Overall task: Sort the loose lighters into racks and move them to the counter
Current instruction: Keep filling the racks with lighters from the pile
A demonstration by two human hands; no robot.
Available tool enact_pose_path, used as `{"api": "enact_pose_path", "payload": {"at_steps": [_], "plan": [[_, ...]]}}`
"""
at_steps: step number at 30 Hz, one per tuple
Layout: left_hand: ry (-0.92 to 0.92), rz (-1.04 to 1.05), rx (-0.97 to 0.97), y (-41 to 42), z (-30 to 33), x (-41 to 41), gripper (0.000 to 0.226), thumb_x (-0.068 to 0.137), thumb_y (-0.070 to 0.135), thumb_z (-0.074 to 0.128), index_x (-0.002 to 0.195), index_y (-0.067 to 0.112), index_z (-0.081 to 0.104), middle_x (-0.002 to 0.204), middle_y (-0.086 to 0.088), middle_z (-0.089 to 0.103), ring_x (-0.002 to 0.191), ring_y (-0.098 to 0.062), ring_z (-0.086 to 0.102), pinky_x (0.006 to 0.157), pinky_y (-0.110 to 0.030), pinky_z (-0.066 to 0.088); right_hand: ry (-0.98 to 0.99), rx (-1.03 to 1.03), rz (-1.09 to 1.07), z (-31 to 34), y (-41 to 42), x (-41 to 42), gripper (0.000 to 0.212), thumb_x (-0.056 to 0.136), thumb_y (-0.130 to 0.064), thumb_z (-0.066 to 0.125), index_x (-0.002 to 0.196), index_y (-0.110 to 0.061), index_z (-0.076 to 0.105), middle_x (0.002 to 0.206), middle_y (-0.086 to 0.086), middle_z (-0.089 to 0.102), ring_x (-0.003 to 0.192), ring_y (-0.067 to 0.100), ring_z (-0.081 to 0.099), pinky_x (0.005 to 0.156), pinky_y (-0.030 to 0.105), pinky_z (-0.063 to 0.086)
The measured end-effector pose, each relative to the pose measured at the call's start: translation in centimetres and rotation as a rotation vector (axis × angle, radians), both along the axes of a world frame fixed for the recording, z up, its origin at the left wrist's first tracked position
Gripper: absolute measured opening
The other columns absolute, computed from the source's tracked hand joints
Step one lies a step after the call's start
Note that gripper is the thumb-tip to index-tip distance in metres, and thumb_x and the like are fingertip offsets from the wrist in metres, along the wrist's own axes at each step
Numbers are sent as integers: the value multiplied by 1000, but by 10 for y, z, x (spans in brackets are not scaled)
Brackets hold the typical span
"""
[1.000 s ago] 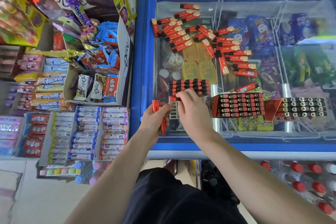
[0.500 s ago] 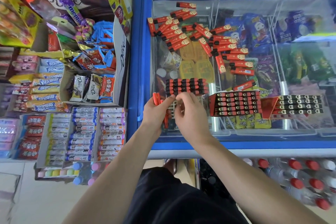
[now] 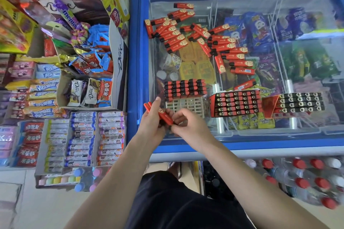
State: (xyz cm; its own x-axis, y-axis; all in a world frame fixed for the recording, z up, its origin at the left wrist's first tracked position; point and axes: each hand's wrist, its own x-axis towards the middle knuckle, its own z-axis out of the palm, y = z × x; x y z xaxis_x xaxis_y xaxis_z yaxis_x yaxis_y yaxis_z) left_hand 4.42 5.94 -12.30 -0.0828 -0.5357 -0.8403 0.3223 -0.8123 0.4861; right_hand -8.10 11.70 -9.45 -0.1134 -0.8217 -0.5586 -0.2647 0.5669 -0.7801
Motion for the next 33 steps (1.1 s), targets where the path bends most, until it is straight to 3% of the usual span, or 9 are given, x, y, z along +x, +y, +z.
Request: {"api": "enact_pose_path", "payload": {"at_steps": [4,7,9,12,17,21,25,29,33], "plan": [[-56,-39,-42,4,3,0,23,101,32,67,102,9,62,86,-11,71,78,-18,68,89,-36,59,-264,116,-294,2,-5,-9,24,85,8,69,104,-8,68,100,15,70,74,21,72,72,32,63],[-113,-107,-60,7,-3,2,28,102,29,66,118,5,67,100,-15,77,86,-18,73,90,-38,63,-269,78,-377,0,-9,-19,25,86,8,70,105,-8,70,102,21,71,71,22,71,73,35,63],[-147,-129,-34,10,-6,2,28,103,30,65,119,6,67,89,-11,73,79,-18,70,92,-42,63,-128,-12,-370,-4,-11,-24,25,87,5,68,105,-13,71,99,10,72,73,19,72,76,39,63],[-163,-138,-4,14,-9,1,26,105,30,62,118,8,66,83,-9,68,73,-17,68,82,-38,65,239,-268,-201,-12,-13,-27,25,92,-1,65,109,-18,71,102,-3,70,81,10,66,77,26,55],[-160,-163,-19,16,-8,-1,21,107,27,59,115,10,67,87,-10,74,69,-14,72,86,-41,64,652,-592,81,-23,-19,-22,23,92,3,65,113,-6,66,110,6,65,76,19,65,62,32,55],[-167,-199,-30,16,-8,2,16,106,19,61,117,9,67,93,-12,76,77,-20,74,87,-41,64,728,-651,161,-30,-24,-20,22,90,6,65,110,-4,63,106,9,64,80,26,65,56,33,54],[-175,-257,-60,18,-8,4,14,104,19,64,114,10,67,94,-7,80,83,-17,78,74,-31,64,750,-690,247,-33,-28,-18,19,91,6,65,108,-2,67,104,9,62,80,25,64,55,36,56],[-130,-259,-59,18,-7,6,13,102,17,66,112,7,65,102,-14,80,95,-24,78,82,-35,64,763,-706,261,-34,-25,-17,21,94,0,65,114,-2,69,110,10,61,79,23,64,54,34,57],[-59,-207,-41,19,-2,8,8,102,18,68,102,11,63,106,-15,79,98,-25,78,91,-39,62,779,-689,280,-38,-18,-18,42,89,5,67,130,-5,66,120,12,59,91,25,65,54,36,58]]}}
